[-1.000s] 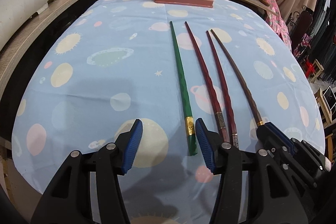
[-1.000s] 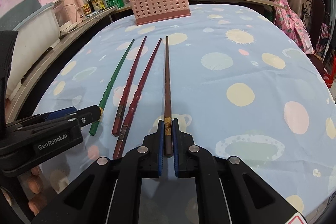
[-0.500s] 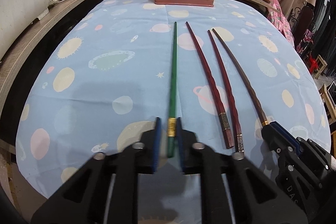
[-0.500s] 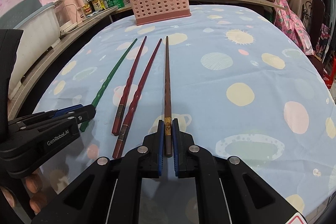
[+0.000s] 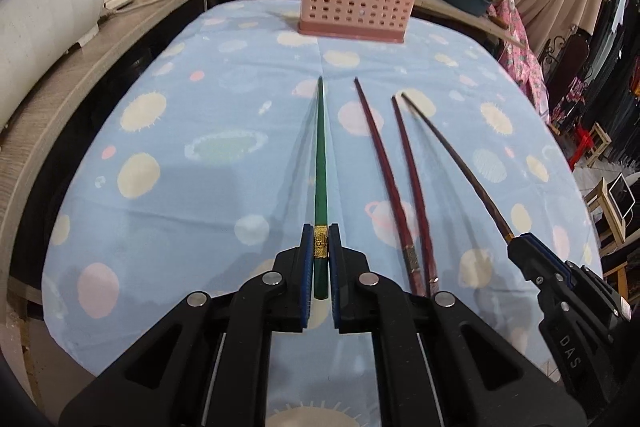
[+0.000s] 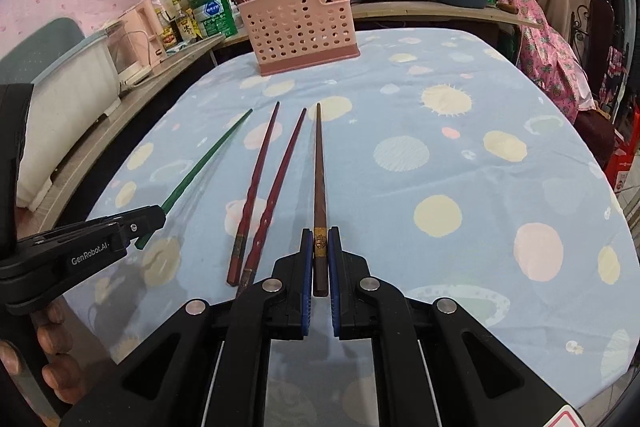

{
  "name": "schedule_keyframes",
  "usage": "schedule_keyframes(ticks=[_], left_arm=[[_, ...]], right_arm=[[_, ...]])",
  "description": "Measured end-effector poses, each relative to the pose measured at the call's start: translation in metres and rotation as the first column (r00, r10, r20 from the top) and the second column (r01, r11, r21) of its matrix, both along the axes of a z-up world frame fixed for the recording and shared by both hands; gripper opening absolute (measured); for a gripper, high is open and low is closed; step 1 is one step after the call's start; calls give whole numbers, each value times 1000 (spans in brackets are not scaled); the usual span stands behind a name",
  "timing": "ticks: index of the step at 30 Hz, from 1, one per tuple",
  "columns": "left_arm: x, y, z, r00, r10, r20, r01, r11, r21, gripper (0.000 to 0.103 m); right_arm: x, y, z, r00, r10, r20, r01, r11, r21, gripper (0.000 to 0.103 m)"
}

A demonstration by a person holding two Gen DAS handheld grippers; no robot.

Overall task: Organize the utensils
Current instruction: 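Lift both chopsticks and carry them above the pink basket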

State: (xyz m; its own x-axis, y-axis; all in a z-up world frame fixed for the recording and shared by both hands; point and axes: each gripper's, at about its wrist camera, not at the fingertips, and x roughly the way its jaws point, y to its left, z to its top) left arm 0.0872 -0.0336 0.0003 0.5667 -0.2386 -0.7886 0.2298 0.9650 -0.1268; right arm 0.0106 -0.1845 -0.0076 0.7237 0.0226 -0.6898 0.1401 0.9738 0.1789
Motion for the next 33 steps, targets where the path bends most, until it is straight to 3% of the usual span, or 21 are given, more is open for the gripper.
schedule_keyframes(ticks=[16,33], left_arm=[[37,11,98,980,37,197,-23,997,-72,7],[114,8,151,967,73,244,-41,990,-133,7]], right_arm=[[34,-29,101,972,-23,235,19,1000,16,7],[99,-64,160,936,-60,347,21,993,114,7]])
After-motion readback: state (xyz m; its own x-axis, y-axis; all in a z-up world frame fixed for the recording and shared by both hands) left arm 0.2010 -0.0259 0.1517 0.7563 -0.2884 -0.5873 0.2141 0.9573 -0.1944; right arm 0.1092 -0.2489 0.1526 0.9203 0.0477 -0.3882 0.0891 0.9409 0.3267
